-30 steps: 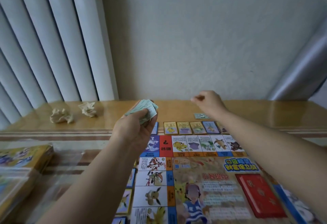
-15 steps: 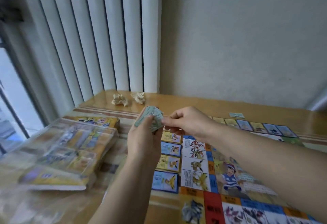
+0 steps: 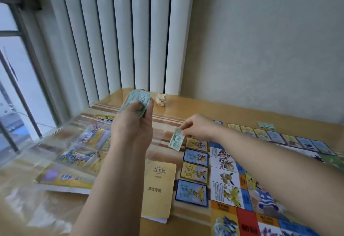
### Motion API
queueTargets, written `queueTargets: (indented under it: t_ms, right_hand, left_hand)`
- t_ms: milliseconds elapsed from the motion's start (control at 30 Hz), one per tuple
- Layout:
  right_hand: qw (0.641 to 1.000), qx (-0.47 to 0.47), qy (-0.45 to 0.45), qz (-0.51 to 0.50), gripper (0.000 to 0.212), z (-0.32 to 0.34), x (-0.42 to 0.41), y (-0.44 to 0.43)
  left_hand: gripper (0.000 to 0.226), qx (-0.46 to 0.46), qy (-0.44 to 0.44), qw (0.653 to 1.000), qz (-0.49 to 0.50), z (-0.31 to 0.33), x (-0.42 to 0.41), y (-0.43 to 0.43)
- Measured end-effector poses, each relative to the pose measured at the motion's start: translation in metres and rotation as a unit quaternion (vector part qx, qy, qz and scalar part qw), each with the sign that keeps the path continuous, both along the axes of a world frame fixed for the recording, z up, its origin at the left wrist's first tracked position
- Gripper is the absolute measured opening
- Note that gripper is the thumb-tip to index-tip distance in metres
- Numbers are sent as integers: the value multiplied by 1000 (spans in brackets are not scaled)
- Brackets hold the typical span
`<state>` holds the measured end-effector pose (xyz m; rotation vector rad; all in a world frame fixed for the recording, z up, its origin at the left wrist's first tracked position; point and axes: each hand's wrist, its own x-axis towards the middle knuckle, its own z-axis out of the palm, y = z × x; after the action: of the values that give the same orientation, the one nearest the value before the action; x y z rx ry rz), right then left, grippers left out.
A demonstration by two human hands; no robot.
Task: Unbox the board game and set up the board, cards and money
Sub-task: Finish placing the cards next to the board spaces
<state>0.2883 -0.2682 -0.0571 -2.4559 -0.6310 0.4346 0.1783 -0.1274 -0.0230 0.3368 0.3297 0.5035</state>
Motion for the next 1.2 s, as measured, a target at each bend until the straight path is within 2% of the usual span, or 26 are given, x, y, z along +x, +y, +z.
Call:
queueTargets:
  t_ms: [167,233,333,400,467,567,633,733,867,1067,1133,1200]
  right_hand:
    - [995,-65,-44,58,22,-22,-2,16]
    - [994,-54,-82,51,23,-26,-3,15]
    - [987,-49,-150,16,27,-27,-7,8]
    - [988,27,-149,-16,22,-18,-16,2]
    - [979,148,-132,-47,14,2,-31,-6]
    - [956,285,-48,-45,19,40,-63,-22]
    - [961,277,7,-20,27,54,-88,-34]
    - [968,250,37,3,39,53,-118,-51]
    - [962,272,5,-29,39,48,-153,-81]
    - [932,348,-19,-105,24,48,-187,-149]
    - [927,354,-39,-119,23,51,-196,-177]
    - [926,347,-71,-127,27,53,-206,-203]
  left_hand:
    - [29,17,1,999,-42,-6,3,-4]
    - [24,19,-5,999,-50,-6,4,-4]
    - [27,34,-12,997,-64,-7,3,-8]
    - [29,49,-17,995,-86,-7,1,-13]
    - [33,76,-19,990,-114,-7,-3,-19]
    - [32,133,-4,978,-159,-5,-19,-38]
    - [24,172,24,968,-182,-2,-36,-58]
    - [16,230,69,955,-176,1,-64,-86]
    - [23,287,34,935,-204,3,-94,-113]
    - [24,416,-8,867,-273,3,-116,-167]
    - [22,424,-11,858,-289,2,-116,-189]
    - [24,390,-12,865,-317,2,-115,-212]
